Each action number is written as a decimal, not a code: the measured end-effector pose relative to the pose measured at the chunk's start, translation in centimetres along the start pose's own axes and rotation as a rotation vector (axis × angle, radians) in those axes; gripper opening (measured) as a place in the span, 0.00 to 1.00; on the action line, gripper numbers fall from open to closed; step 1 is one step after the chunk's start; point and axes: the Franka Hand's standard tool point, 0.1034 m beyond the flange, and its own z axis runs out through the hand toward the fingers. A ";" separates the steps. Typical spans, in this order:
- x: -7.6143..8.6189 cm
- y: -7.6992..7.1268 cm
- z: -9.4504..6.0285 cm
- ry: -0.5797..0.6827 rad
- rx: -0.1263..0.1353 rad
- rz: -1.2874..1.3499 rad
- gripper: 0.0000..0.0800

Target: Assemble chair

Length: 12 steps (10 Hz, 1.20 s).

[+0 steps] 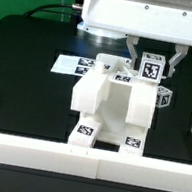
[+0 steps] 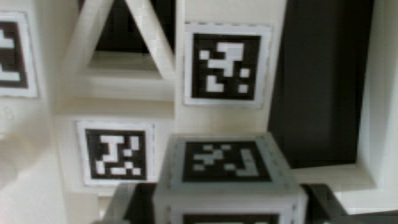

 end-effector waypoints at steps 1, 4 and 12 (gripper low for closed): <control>0.0 0.0 0.0 0.000 0.000 0.012 0.34; 0.0 0.0 0.0 0.000 0.001 0.206 0.34; -0.1 0.2 0.1 -0.027 0.035 0.868 0.34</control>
Offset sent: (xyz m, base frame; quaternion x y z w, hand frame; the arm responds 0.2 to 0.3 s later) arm 0.0000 0.0000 0.0000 0.0000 0.0000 0.1938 0.9810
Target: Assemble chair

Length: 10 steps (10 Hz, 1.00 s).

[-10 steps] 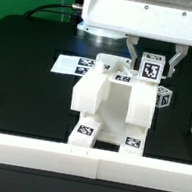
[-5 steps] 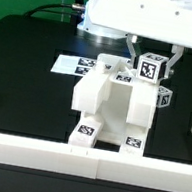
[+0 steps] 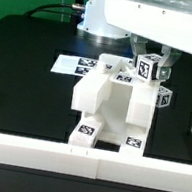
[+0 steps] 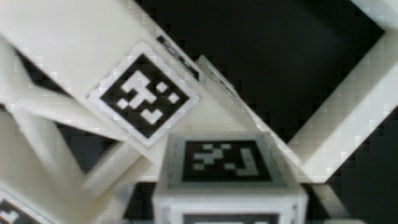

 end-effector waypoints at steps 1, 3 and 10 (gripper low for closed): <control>0.0 0.0 0.0 -0.001 0.000 0.051 0.34; -0.1 0.0 0.0 -0.002 0.000 0.134 0.34; -0.8 -0.6 -0.1 0.001 0.001 -0.284 0.81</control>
Offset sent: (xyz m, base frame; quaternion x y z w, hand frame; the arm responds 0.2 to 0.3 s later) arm 0.0000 0.0000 0.0000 0.0000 0.0000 0.0000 1.0000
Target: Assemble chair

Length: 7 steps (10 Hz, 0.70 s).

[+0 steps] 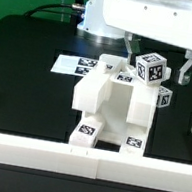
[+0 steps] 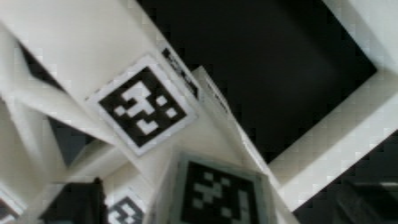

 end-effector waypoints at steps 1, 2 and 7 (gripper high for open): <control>0.1 -0.1 -0.1 0.002 0.000 -0.091 0.81; 0.0 -0.1 -0.1 0.003 0.000 -0.190 0.81; 0.2 0.1 -0.1 0.003 -0.001 -0.560 0.81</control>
Offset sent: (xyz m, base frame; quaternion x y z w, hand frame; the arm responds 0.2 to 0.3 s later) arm 0.0041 0.0042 0.0053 0.0136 -0.0030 -0.1712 0.9851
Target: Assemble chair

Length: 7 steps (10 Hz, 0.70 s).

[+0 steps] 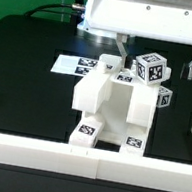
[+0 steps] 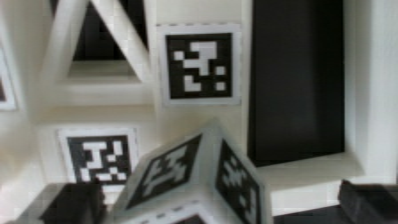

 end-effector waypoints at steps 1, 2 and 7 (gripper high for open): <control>-0.1 0.1 0.1 -0.001 -0.003 -0.099 0.81; -0.1 0.1 0.1 -0.002 -0.009 -0.196 0.81; 0.0 0.4 0.1 -0.004 -0.011 -0.355 0.68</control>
Offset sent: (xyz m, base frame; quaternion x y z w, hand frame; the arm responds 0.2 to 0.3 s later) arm -0.0007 0.0002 0.0023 0.0019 -0.0022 -0.1950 0.9808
